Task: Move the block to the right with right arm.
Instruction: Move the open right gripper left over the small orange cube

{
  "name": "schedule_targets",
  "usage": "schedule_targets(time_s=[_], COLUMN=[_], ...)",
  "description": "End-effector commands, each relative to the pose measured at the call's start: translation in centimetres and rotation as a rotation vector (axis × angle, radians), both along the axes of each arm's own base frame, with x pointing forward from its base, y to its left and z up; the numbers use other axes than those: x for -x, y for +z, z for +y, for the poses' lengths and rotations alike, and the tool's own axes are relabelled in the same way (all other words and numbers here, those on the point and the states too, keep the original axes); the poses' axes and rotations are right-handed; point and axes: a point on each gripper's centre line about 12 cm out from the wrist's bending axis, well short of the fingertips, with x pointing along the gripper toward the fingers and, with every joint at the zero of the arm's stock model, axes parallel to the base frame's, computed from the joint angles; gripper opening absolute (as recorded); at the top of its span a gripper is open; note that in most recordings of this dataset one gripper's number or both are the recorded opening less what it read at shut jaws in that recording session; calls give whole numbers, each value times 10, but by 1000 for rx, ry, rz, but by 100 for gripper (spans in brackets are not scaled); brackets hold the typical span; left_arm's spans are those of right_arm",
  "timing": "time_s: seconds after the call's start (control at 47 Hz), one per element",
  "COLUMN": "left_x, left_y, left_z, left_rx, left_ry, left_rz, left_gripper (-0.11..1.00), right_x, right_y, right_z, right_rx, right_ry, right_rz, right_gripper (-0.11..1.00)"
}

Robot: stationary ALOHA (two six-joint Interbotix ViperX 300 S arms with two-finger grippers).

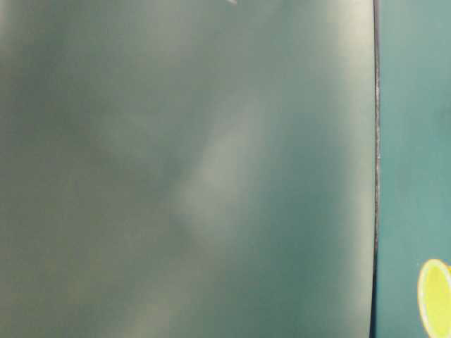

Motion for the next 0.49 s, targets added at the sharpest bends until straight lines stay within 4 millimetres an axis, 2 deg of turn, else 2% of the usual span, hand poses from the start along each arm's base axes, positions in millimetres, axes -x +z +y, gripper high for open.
schedule_targets(time_s=[0.0,0.106,0.192,0.468], left_x=[-2,-2,-2,-2], left_y=[11,11,11,11], left_z=[0,0,0,0], left_rx=[0,0,0,0], left_ry=[-2,-2,-2,-2], left_rz=[-29,-29,-29,-29], left_gripper=[0,0,0,0], right_x=[-9,-16,-23,-55], right_y=[6,-1,-7,-41], right_z=[-1,-2,-2,-4], right_rx=[-4,-6,-7,28], right_ry=[-3,-5,-4,25], right_rz=[-6,29,60,277], right_gripper=[18,35,44,55])
